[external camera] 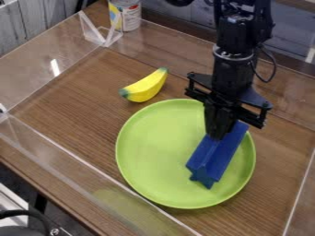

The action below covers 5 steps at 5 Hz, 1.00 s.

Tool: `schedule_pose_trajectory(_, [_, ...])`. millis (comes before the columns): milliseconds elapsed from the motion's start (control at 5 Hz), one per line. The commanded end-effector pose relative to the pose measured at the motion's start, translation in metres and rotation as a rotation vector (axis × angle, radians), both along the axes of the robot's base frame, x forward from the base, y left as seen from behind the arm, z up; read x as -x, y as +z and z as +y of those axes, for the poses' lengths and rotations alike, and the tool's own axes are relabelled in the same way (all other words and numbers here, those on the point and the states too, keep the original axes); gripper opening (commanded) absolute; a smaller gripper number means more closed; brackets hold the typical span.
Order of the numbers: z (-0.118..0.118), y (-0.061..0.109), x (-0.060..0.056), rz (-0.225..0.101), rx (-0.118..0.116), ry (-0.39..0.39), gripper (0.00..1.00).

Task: Put the blue object in the green plate

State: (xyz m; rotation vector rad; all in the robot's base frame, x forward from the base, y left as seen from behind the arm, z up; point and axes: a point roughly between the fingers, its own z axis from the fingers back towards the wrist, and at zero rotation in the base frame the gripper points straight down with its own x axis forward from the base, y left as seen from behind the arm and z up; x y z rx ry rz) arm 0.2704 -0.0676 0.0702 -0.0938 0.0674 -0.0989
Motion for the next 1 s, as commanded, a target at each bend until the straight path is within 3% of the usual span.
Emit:
schedule_pose_trajectory(0, [0.0023, 0.0254, -0.0097, -0.089, 0.022, 0.012, 1.0])
schedule_pose_trajectory(200, [0.0029, 0.0299, -0.0101, -0.096, 0.026, 0.013, 1.0])
schedule_pose_trajectory(400, [0.0036, 0.0333, -0.0108, -0.111, 0.034, 0.016, 0.0])
schedule_pose_trajectory(800, [0.0047, 0.0312, -0.0099, -0.113, 0.039, 0.015, 0.0])
